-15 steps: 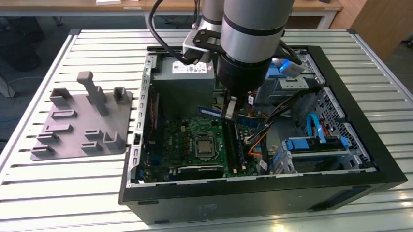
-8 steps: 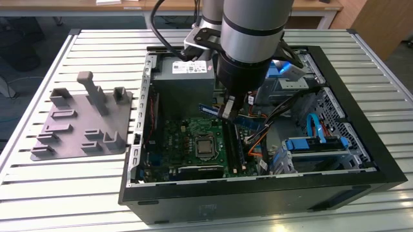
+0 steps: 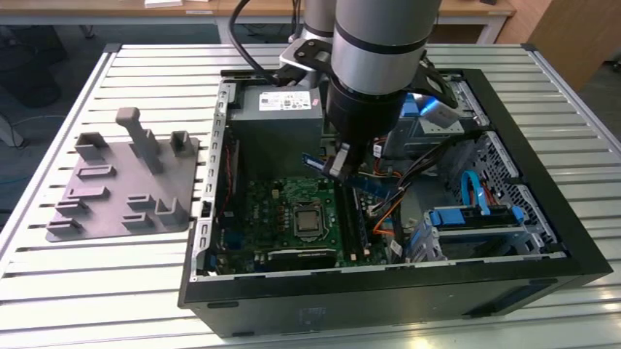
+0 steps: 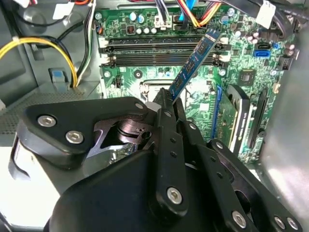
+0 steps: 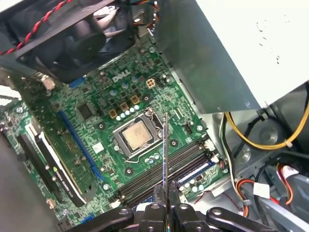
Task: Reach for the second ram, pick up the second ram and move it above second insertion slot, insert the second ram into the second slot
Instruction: 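Insert the second ram into the second slot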
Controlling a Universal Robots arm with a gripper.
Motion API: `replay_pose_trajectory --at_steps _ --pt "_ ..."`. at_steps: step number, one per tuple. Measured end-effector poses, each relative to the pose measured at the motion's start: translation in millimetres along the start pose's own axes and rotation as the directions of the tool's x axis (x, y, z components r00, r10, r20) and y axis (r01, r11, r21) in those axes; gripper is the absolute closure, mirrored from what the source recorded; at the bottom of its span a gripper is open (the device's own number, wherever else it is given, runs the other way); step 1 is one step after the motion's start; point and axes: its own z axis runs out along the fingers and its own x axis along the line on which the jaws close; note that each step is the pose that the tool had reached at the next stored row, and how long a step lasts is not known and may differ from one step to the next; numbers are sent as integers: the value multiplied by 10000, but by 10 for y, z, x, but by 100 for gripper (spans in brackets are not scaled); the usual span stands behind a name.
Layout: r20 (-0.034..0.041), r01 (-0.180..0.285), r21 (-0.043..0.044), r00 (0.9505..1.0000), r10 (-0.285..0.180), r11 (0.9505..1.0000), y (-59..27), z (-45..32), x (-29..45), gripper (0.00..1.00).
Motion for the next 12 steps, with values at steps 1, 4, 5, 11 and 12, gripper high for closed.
replay_pose_trajectory --at_steps 1,4,5,11,12 --pt "2 -122 6 9999 122 9999 0 0 0 86" --pt "12 -474 24 9989 474 9989 0 0 0 86" --pt "14 -591 30 9983 591 9982 0 0 0 86" --pt "36 -1288 63 9917 1288 9916 0 1 0 86" --pt "39 -1401 68 9901 1401 9901 0 1 0 86"
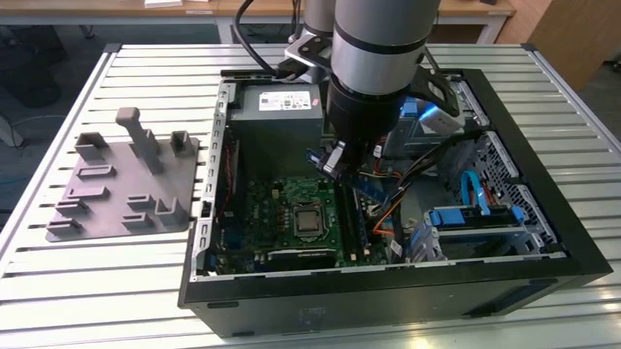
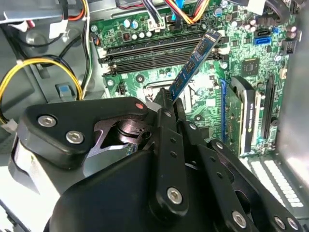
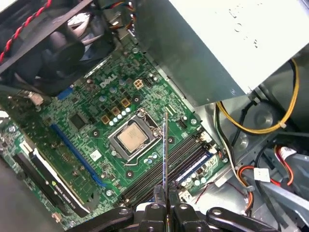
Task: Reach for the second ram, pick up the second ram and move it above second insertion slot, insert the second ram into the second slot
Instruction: 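Insert the second ram into the second slot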
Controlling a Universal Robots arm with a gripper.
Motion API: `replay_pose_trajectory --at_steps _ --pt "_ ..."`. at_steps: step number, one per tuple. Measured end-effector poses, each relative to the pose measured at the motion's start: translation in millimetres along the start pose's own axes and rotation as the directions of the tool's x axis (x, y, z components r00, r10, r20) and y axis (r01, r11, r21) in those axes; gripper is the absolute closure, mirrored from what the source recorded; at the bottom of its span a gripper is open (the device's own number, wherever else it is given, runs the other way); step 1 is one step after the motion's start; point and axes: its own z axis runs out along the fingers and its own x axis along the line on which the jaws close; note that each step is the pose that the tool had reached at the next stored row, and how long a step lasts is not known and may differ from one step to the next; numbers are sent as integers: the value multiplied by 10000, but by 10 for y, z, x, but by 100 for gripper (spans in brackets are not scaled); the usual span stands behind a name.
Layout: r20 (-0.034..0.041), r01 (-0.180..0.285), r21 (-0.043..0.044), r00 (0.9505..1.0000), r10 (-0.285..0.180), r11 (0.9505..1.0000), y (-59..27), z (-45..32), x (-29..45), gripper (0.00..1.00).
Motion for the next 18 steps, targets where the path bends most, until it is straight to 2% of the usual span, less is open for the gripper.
replay_pose_trajectory --at_steps 4,9,14,18 --pt "12 -466 23 9989 466 9989 0 0 0 86" --pt "29 -1026 50 9947 1026 9947 0 2 0 86" --pt "45 -1554 75 9879 1553 9878 0 3 0 86" --pt "59 -1981 94 9802 1981 9801 0 3 0 86"
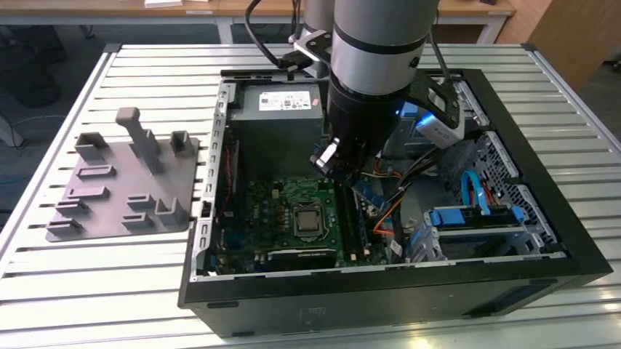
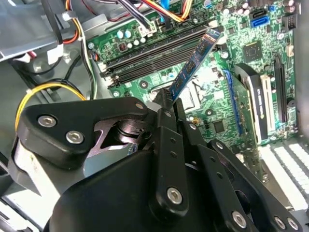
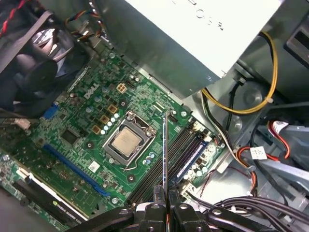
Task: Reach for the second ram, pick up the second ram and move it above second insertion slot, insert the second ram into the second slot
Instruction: 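Insert the second ram into the second slot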
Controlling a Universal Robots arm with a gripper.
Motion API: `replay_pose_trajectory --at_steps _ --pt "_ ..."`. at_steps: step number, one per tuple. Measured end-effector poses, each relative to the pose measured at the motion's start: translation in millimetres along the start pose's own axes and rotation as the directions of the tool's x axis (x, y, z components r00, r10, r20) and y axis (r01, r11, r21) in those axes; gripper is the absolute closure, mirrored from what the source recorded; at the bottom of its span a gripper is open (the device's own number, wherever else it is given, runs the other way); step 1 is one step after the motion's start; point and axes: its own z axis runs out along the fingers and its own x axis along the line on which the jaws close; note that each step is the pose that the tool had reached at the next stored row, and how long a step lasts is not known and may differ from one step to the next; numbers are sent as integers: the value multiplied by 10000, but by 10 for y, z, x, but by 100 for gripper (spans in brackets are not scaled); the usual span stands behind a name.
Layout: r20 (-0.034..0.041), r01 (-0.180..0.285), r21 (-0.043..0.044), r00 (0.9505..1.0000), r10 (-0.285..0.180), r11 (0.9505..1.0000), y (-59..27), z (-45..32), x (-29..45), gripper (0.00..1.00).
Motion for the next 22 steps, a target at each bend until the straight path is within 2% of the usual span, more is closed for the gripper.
replay_pose_trajectory --at_steps 6,11,16,22 --pt "16 -617 31 9981 617 9981 0 1 0 86" --pt "30 -1110 54 9938 1110 9938 0 2 0 86" --pt "46 -1598 77 9871 1598 9871 0 3 0 86" --pt "66 -2186 104 9758 2185 9758 0 5 0 86"
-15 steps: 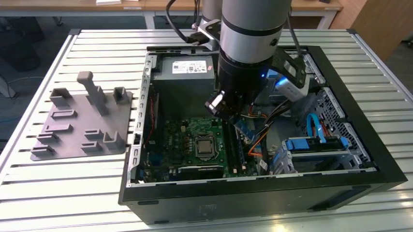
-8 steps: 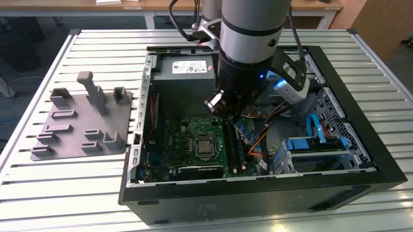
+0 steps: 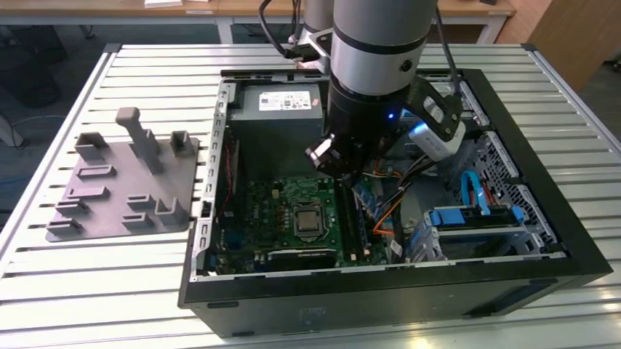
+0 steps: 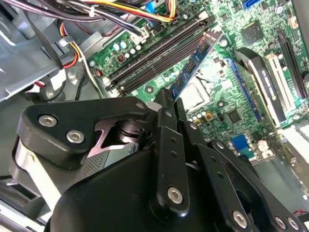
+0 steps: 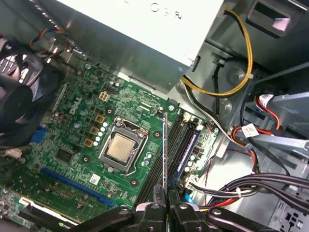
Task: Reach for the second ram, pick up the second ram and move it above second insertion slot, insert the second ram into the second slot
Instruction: 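Insert the second ram into the second slot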
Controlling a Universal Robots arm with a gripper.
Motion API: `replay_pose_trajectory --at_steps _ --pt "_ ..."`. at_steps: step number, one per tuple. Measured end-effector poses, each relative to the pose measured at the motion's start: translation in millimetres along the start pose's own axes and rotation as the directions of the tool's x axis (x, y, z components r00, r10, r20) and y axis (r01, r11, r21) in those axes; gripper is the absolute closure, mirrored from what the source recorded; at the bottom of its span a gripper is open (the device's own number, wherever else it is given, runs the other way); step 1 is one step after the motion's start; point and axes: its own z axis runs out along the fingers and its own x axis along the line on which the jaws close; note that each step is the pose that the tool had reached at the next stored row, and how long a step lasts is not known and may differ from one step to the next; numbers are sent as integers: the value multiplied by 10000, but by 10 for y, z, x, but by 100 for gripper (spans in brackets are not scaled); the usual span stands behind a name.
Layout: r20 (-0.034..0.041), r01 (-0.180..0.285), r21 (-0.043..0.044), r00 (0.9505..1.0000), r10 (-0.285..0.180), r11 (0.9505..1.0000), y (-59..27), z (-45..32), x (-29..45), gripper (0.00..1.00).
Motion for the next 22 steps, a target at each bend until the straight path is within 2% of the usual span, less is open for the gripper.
replay_pose_trajectory --at_steps 5,10,16,22 --pt "13 -490 25 9988 490 9988 0 1 0 86" --pt "27 -987 49 9951 986 9951 0 2 0 86" --pt "45 -1557 75 9878 1557 9878 0 3 0 86" --pt "63 -2092 99 9779 2092 9778 0 5 0 86"
